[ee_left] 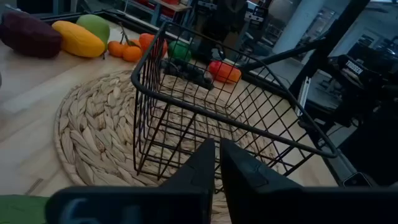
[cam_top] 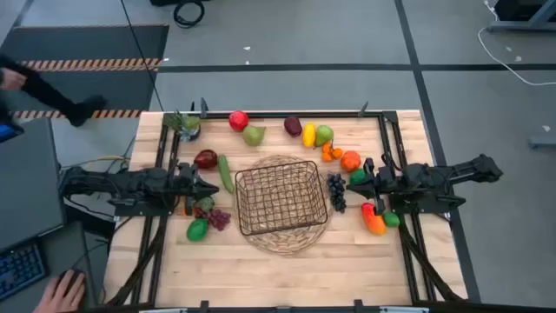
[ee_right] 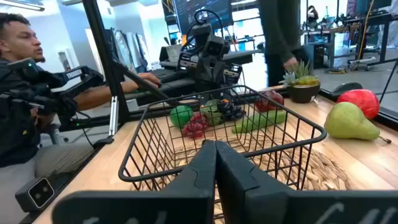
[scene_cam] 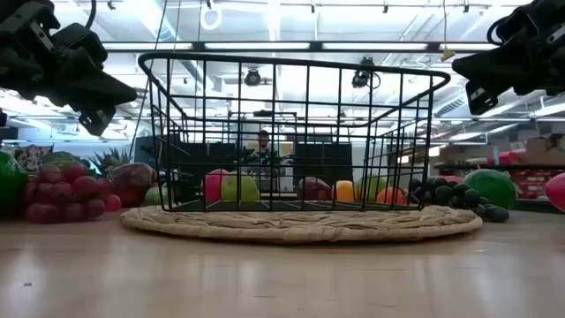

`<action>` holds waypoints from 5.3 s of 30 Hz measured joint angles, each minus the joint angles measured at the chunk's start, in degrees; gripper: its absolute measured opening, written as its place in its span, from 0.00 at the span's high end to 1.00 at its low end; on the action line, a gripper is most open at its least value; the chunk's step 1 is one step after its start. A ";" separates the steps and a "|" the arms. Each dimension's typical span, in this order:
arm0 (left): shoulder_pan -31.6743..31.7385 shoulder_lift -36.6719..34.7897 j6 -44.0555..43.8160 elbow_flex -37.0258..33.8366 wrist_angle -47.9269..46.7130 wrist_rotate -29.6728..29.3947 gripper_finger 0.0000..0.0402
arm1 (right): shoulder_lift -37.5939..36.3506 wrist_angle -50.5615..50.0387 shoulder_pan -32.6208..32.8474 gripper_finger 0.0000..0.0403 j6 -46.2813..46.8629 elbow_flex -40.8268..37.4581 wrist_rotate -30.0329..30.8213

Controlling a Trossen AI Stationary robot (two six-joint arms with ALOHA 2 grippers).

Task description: Build produce basket

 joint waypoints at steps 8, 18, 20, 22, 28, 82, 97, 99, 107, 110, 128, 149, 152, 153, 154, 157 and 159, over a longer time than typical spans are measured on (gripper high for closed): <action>0.01 -0.02 -0.02 -0.01 0.00 0.01 0.92 | 0.00 0.00 0.01 0.97 0.02 0.00 -0.02; 0.01 0.00 0.00 -0.01 0.00 0.01 0.93 | 0.00 -0.02 -0.01 0.97 0.00 0.00 0.00; 0.01 -0.02 -0.02 -0.01 0.00 0.01 0.93 | 0.00 0.00 0.01 0.97 0.02 0.00 0.00; 0.00 -0.02 0.00 -0.01 0.00 -0.01 0.93 | 0.00 -0.02 -0.01 0.97 0.02 0.00 0.00; 0.01 -0.02 0.02 -0.01 0.00 0.01 0.91 | 0.00 -0.01 0.01 0.97 0.00 0.00 -0.01; 0.00 -0.01 3.33 -0.01 8.23 -3.18 0.91 | 0.00 0.00 0.01 0.97 0.00 0.00 0.00; 0.01 0.75 11.30 -0.01 9.98 -19.58 0.93 | 0.00 3.11 -0.01 0.97 0.44 0.00 1.77; 0.01 1.06 11.27 -0.01 10.29 -19.46 0.92 | 0.00 3.27 -0.02 0.97 -0.24 0.00 1.94; 0.01 1.23 22.97 -0.01 23.23 -19.70 0.87 | 0.32 -10.45 -1.20 0.89 -0.54 2.72 12.07; 0.01 1.23 27.04 -0.01 25.59 -20.57 0.81 | 1.91 -20.48 -1.30 0.82 4.39 5.94 13.79; 0.01 13.66 23.96 -0.01 22.06 -20.62 0.44 | 35.88 -16.95 -1.30 0.38 21.40 8.22 9.22; 0.01 15.00 21.23 -0.01 25.77 -20.69 0.46 | 58.38 0.93 -1.30 0.56 23.91 8.38 8.28; 0.01 15.00 21.25 -0.01 25.77 -20.69 0.46 | 57.98 1.94 -1.30 0.65 22.52 8.30 8.24; 0.01 15.00 21.25 -0.01 25.77 -20.69 0.46 | 57.70 1.98 -1.30 0.68 22.13 8.26 8.16; 0.01 15.00 21.25 -0.01 25.75 -20.69 0.47 | 57.36 1.91 -1.34 0.71 22.01 8.25 7.98; 0.01 15.00 21.02 -0.01 25.76 -20.69 0.48 | 56.15 1.64 -1.35 0.78 21.88 8.20 7.36; 0.01 15.00 21.02 -0.01 25.75 -20.69 0.48 | 55.17 1.72 -1.35 0.82 21.34 8.20 6.09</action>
